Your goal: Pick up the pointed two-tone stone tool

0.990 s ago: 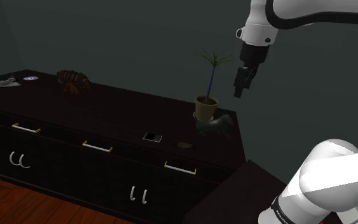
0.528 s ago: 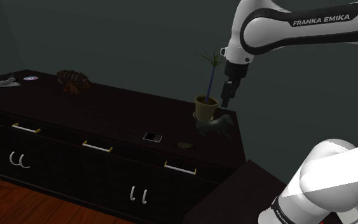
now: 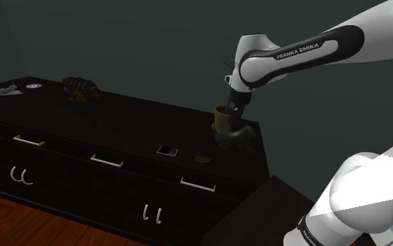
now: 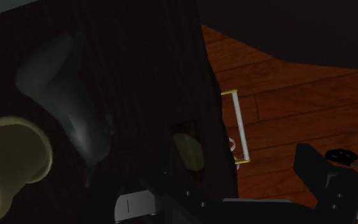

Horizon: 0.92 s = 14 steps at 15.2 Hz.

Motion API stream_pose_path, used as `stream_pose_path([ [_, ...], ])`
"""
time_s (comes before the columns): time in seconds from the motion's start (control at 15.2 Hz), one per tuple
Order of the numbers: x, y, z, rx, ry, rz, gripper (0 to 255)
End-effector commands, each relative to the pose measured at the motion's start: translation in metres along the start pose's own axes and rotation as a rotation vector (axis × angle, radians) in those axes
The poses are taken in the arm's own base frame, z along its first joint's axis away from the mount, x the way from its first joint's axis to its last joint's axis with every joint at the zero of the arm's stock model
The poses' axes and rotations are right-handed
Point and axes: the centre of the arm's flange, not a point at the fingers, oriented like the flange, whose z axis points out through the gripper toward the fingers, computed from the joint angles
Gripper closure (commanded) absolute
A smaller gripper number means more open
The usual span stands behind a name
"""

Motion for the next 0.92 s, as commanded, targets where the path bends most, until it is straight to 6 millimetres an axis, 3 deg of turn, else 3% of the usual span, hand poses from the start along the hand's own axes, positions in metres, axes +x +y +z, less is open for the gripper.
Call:
stream_pose_path([
  [0.0, 0.016, 0.007, 0.022, 0.006, 0.0, -0.03, 0],
  [0.86, 0.106, 0.036, 0.168, 0.053, -0.015, -0.216, 0],
])
